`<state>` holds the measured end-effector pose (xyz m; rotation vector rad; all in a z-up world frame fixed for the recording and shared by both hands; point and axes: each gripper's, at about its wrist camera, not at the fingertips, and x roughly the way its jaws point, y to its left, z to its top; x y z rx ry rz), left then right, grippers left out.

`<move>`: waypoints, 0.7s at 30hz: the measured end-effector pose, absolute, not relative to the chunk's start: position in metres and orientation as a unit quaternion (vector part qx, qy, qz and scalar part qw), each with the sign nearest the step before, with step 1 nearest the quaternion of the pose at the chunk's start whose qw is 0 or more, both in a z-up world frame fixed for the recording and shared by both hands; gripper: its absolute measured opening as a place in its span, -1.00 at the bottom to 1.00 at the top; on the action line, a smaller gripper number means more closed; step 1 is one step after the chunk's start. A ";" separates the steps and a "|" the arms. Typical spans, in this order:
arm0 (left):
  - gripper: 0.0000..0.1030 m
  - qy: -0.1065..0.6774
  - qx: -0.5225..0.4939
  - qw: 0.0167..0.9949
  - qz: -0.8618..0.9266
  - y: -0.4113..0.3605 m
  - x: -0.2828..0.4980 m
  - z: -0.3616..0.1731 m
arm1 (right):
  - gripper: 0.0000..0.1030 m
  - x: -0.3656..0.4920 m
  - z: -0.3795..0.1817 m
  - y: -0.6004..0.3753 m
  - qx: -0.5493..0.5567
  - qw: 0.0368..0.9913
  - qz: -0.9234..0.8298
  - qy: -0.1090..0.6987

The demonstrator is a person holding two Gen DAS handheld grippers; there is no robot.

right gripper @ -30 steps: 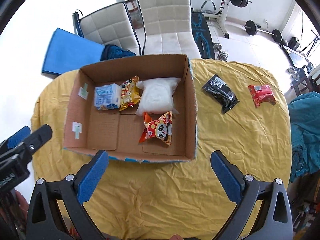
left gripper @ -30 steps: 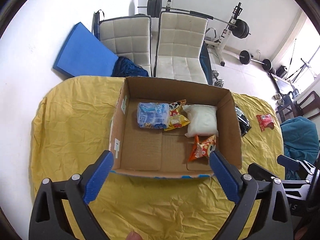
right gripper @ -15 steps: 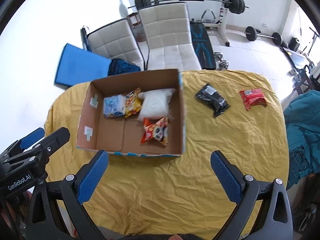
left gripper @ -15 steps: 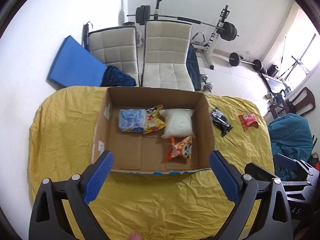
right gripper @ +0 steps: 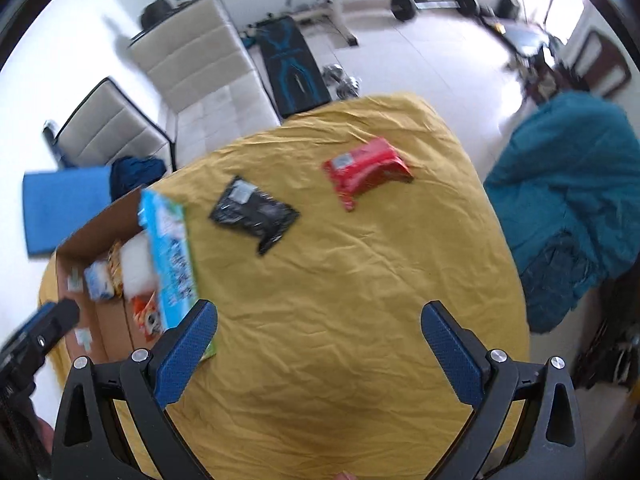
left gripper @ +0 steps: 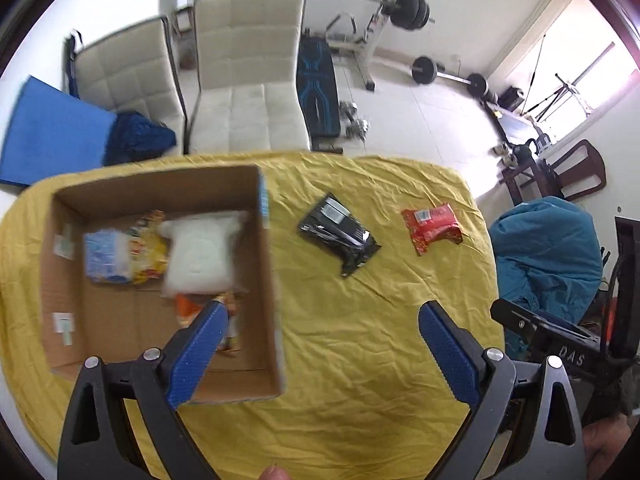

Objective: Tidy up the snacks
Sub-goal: 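Grasp the black foil pouch with the left gripper while the right grasps the red floral bag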

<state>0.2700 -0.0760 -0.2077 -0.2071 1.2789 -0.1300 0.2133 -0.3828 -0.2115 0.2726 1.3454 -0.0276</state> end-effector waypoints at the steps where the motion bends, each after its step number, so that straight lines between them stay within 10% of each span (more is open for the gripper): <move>1: 0.91 0.604 -0.098 0.789 -0.058 -0.085 0.280 -0.217 | 1.00 0.225 -0.225 -0.399 0.139 0.762 -0.021 0.631; 16: 0.91 0.708 -0.158 0.687 0.035 -0.117 0.384 -0.355 | 0.93 0.380 -0.402 -0.481 0.363 0.610 -0.084 0.700; 21: 0.91 0.723 -0.147 0.673 0.052 -0.128 0.401 -0.379 | 0.58 0.411 -0.429 -0.474 0.351 0.598 -0.107 0.713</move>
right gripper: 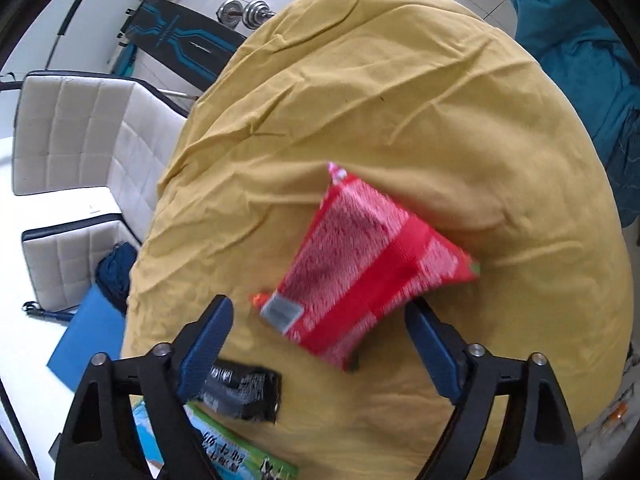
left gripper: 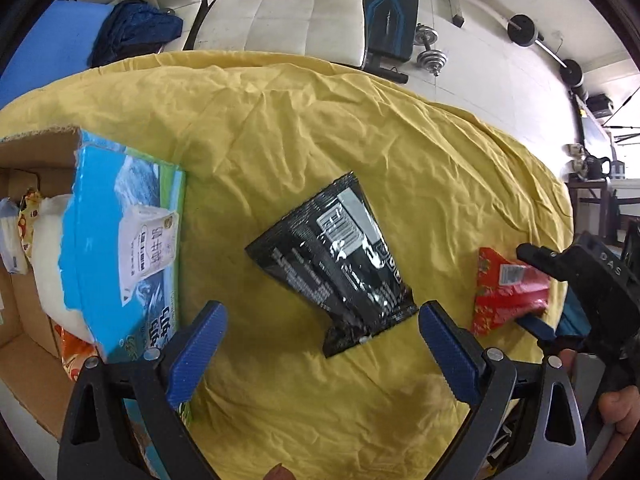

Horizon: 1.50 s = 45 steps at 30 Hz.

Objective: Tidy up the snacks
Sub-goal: 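Grasp the black foil pouch with the left gripper while the right grasps the red floral bag, then carry both bags into the box and open both grippers to release them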

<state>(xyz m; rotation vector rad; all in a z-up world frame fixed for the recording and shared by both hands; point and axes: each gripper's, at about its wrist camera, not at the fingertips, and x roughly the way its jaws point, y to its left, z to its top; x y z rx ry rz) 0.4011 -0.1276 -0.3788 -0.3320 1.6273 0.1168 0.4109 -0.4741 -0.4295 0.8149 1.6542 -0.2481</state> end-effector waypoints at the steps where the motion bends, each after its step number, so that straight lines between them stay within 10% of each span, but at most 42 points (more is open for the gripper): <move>1: 0.91 0.723 -0.145 0.674 0.049 -0.131 0.404 -0.381 | 0.53 0.414 -0.435 -0.473 0.344 0.594 -0.110 0.719; 19: 0.90 0.767 -0.142 0.623 0.061 -0.148 0.435 -0.447 | 0.03 0.396 -0.442 -0.429 0.025 0.597 0.023 0.801; 25: 0.11 0.748 -0.046 0.662 0.018 -0.172 0.428 -0.438 | 0.03 0.379 -0.445 -0.429 0.011 0.612 0.013 0.791; 45: 0.09 0.736 0.026 0.675 -0.045 -0.207 0.353 -0.441 | -0.02 0.304 -0.454 -0.386 -0.036 0.611 0.025 0.791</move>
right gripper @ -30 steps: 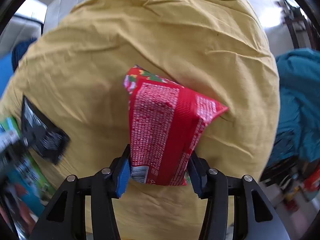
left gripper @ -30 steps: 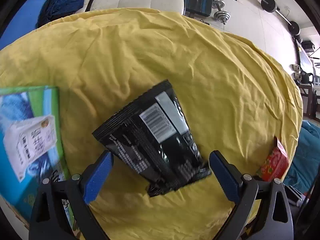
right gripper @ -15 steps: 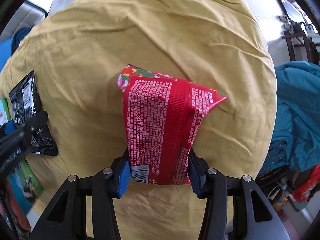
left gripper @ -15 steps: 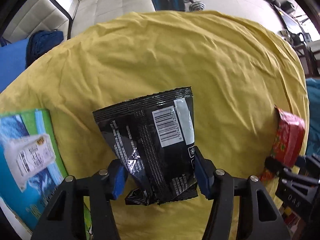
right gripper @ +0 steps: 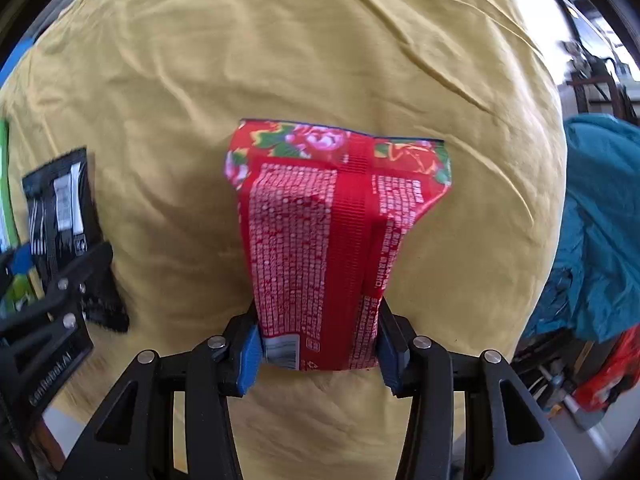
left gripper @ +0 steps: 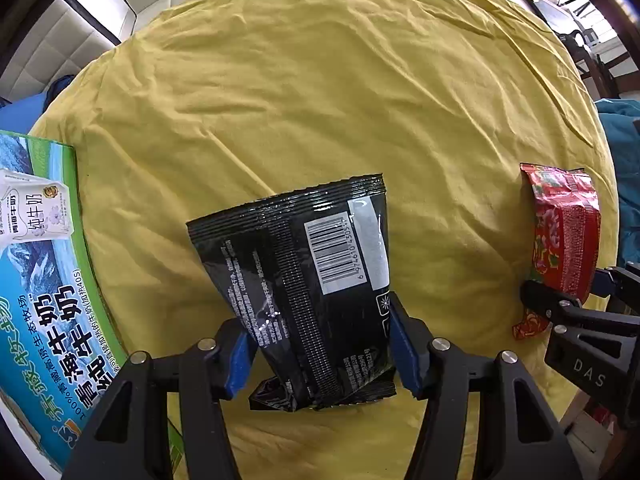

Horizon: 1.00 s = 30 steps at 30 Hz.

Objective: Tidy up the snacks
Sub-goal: 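Carry both bags into the box and open both grippers to release them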

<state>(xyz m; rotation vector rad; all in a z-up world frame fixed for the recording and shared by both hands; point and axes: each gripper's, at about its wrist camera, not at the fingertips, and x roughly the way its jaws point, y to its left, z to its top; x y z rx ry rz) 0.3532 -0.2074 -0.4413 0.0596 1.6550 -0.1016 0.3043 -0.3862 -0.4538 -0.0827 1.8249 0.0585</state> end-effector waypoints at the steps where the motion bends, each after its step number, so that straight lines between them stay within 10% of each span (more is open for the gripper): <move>1: 0.09 0.735 0.026 0.676 -0.044 -0.205 0.352 -0.441 | -0.02 0.306 -0.453 -0.386 -0.029 0.612 0.022 0.790; 30: 0.01 0.633 0.004 0.772 -0.053 -0.160 0.281 -0.301 | -0.13 0.239 -0.322 -0.378 0.014 0.701 0.050 0.711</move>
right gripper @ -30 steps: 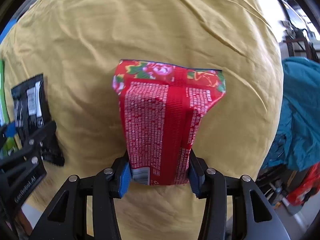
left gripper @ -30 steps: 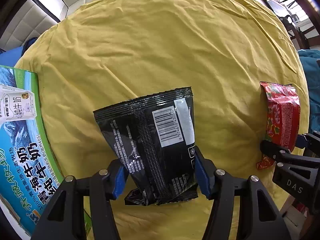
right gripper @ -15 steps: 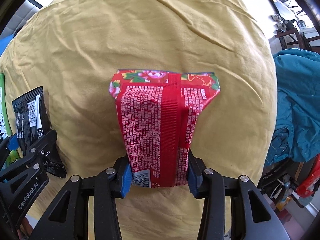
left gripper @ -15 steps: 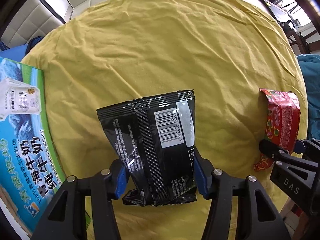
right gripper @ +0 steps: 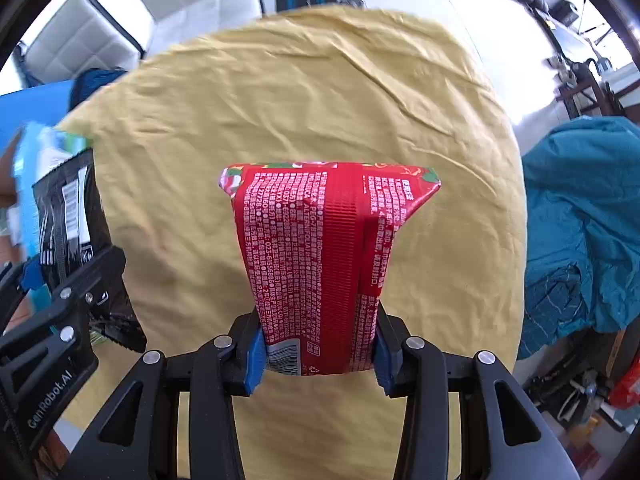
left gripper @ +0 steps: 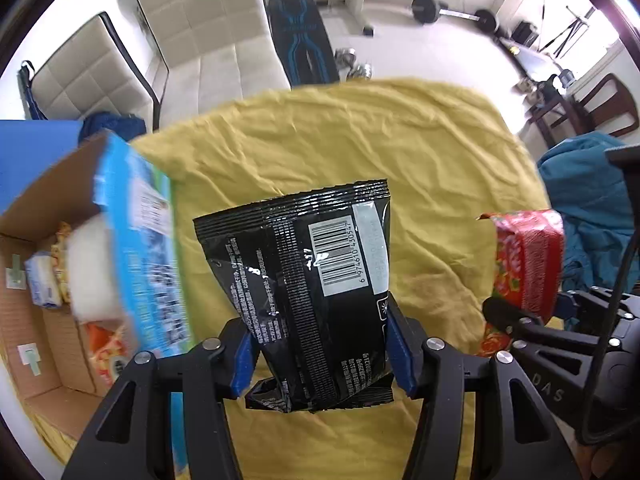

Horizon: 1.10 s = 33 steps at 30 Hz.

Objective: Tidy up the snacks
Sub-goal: 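Carry both bags into the box and open both grippers to release them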

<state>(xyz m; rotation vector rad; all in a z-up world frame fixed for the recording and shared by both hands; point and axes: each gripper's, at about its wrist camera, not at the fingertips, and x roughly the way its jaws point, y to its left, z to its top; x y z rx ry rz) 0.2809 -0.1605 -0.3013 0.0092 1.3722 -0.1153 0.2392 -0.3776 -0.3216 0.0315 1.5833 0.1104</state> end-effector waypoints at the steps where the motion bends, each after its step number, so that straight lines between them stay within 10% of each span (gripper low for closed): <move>1: 0.01 0.627 0.004 0.777 -0.053 -0.155 0.278 -0.293 | -0.13 0.232 -0.310 -0.376 0.015 0.704 0.053 0.708; 18: 0.01 0.563 -0.017 0.824 -0.063 -0.020 0.225 -0.186 | -0.13 0.185 -0.189 -0.259 0.032 0.750 0.115 0.650; 33: 0.01 0.617 -0.076 0.784 0.006 0.157 0.223 -0.231 | -0.13 0.193 -0.219 -0.053 0.006 0.713 0.218 0.667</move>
